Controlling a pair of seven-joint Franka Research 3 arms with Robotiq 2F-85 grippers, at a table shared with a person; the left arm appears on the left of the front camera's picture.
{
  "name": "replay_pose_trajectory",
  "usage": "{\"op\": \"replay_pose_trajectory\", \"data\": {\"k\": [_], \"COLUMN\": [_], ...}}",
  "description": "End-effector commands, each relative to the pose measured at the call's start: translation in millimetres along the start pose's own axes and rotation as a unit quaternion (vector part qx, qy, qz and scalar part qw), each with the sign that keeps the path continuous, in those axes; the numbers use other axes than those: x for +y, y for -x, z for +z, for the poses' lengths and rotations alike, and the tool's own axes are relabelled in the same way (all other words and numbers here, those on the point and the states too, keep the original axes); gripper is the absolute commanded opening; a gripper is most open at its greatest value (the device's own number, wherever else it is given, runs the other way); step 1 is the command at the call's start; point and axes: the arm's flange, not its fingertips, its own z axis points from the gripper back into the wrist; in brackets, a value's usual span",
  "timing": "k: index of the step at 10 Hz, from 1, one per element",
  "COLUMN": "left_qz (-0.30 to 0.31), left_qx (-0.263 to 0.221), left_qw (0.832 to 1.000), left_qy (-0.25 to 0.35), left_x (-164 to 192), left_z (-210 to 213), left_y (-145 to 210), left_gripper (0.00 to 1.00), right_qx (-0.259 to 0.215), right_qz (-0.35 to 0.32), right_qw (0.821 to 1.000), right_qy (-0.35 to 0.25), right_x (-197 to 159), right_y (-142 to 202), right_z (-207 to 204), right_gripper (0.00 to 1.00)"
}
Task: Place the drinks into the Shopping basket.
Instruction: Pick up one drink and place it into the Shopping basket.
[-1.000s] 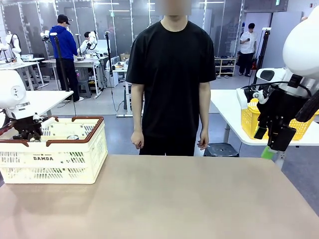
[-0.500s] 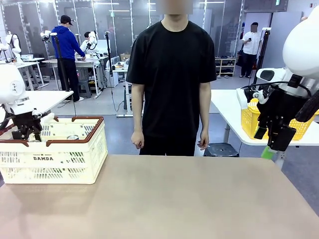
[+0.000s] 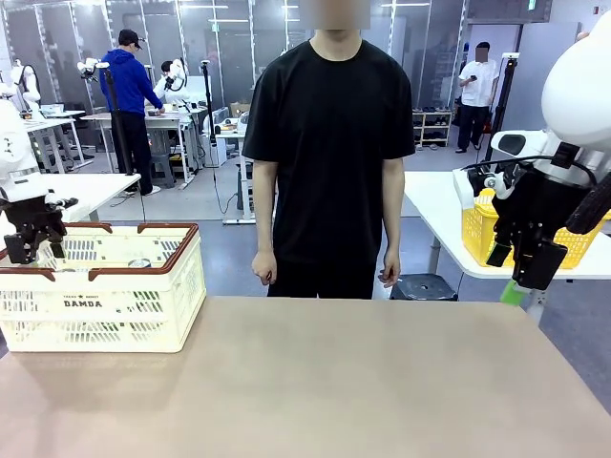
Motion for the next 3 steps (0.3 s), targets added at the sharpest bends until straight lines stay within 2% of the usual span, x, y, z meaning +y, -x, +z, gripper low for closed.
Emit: {"op": "replay_pose_trajectory", "data": {"k": [1, 2, 3], "left_qz": [-0.017, 0.0, 0.0], "left_qx": [-0.002, 0.0, 0.0], "left_qw": [0.999, 1.0, 1.0], "left_qy": [-0.028, 0.0, 0.0], "left_x": [-14, 0, 0], "left_z": [7, 0, 0], "left_y": [1, 0, 0], "left_gripper": [1.0, 1.0, 1.0], "right_qx": [0.006, 0.006, 0.006], "right_qz": [0.003, 0.003, 0.003], "right_qw": [1.0, 1.0, 1.0], "right_qy": [0.0, 0.0, 0.0], "right_x": [-1, -1, -1], "right_y": [0, 0, 0], "right_z": [2, 2, 2], "right_gripper": [1.0, 1.0, 1.0]}}
